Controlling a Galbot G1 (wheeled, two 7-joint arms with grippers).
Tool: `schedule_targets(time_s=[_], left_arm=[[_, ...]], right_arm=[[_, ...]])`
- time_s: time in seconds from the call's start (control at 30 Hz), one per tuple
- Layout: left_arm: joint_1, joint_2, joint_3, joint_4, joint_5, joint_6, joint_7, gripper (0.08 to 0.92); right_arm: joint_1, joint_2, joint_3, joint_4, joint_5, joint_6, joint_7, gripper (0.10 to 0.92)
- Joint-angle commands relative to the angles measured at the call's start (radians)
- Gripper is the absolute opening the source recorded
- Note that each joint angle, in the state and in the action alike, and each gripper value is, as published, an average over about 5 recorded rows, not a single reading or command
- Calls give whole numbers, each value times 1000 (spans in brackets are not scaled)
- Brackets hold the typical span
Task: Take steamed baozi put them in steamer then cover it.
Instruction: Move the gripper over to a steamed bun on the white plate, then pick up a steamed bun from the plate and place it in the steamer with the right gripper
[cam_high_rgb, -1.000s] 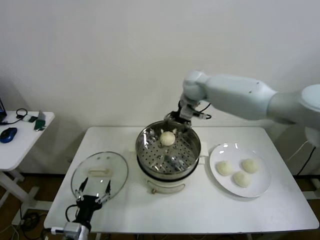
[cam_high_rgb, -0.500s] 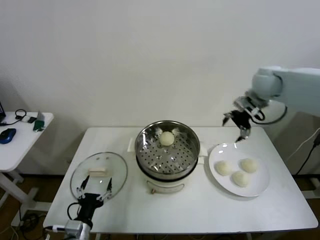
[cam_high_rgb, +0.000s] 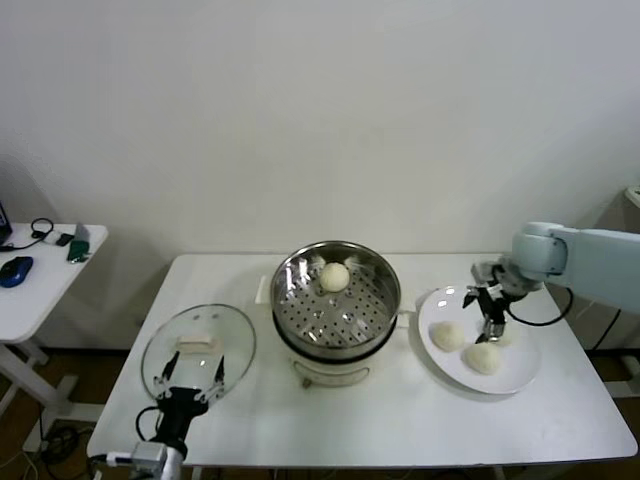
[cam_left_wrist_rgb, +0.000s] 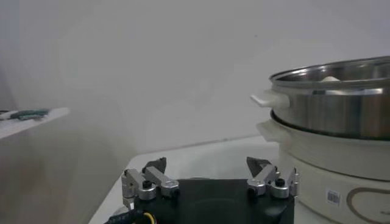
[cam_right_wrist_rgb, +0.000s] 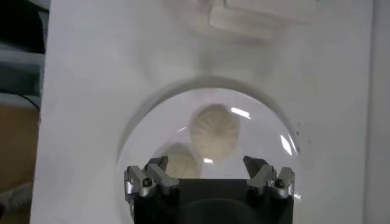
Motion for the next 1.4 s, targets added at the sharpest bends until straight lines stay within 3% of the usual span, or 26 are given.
schedule_targets(time_s=[0.03, 0.5, 0.9, 1.17, 1.4], left_arm=[[11, -6, 1, -2, 7, -5, -1, 823], [34, -9, -1, -11, 9, -11, -6, 823], [30, -11, 3, -9, 11, -11, -6, 823], [22, -13, 6, -7, 13, -10, -6, 823], [16, -9, 7, -18, 8, -6, -3, 823]], right_arm=[[-252, 72, 206, -154, -65, -48, 34, 823], [-288, 120, 233, -211, -82, -51, 30, 809], [-235, 94, 225, -183, 11, -52, 5, 674], [158, 98, -15, -95, 141, -22, -62, 662], [555, 202, -168, 9, 338, -13, -133, 662]])
